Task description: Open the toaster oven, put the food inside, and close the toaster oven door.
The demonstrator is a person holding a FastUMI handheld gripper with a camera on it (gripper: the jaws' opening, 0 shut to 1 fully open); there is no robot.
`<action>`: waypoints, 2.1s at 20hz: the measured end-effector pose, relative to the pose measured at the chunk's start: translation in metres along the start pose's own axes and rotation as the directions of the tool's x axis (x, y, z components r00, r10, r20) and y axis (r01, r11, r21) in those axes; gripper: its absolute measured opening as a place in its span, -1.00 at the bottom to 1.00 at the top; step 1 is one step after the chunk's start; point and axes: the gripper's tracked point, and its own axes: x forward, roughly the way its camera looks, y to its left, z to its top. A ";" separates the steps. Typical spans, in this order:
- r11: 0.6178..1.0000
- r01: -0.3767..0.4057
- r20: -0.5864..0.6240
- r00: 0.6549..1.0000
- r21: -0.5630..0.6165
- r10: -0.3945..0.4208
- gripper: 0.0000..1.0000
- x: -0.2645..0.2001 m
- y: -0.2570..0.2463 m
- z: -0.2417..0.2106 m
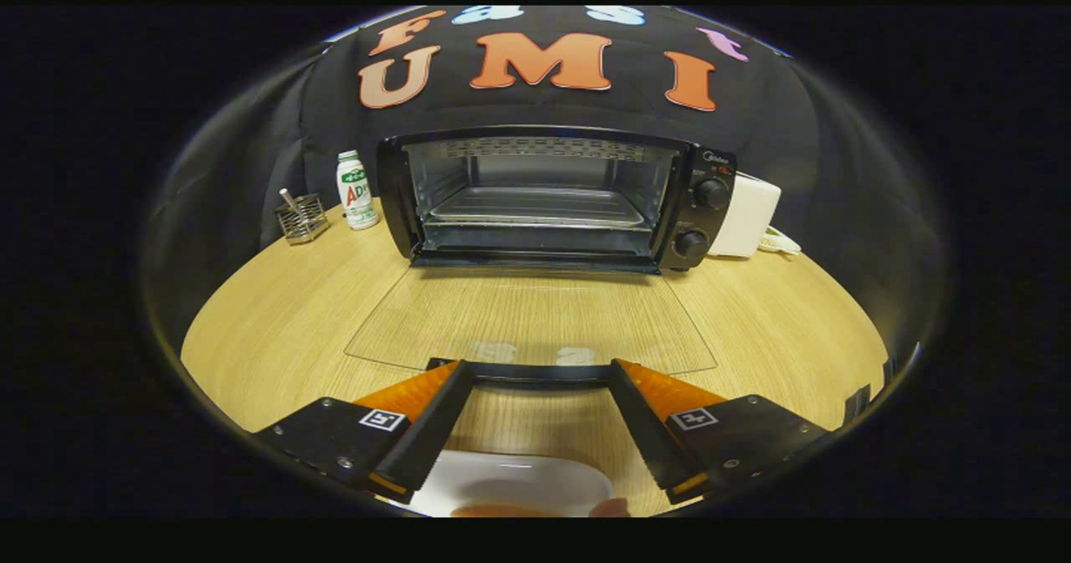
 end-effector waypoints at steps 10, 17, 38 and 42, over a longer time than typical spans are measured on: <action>0.998 -0.023 0.091 0.996 0.053 0.018 0.97 -0.036 -0.006 0.029; 0.998 -0.049 0.193 0.980 0.041 0.040 0.97 -0.093 0.000 0.036; 0.997 -0.069 0.092 0.993 -0.019 0.071 0.98 -0.124 0.024 -0.099; 0.998 -0.056 0.078 0.995 -0.027 0.058 0.97 -0.121 0.021 -0.105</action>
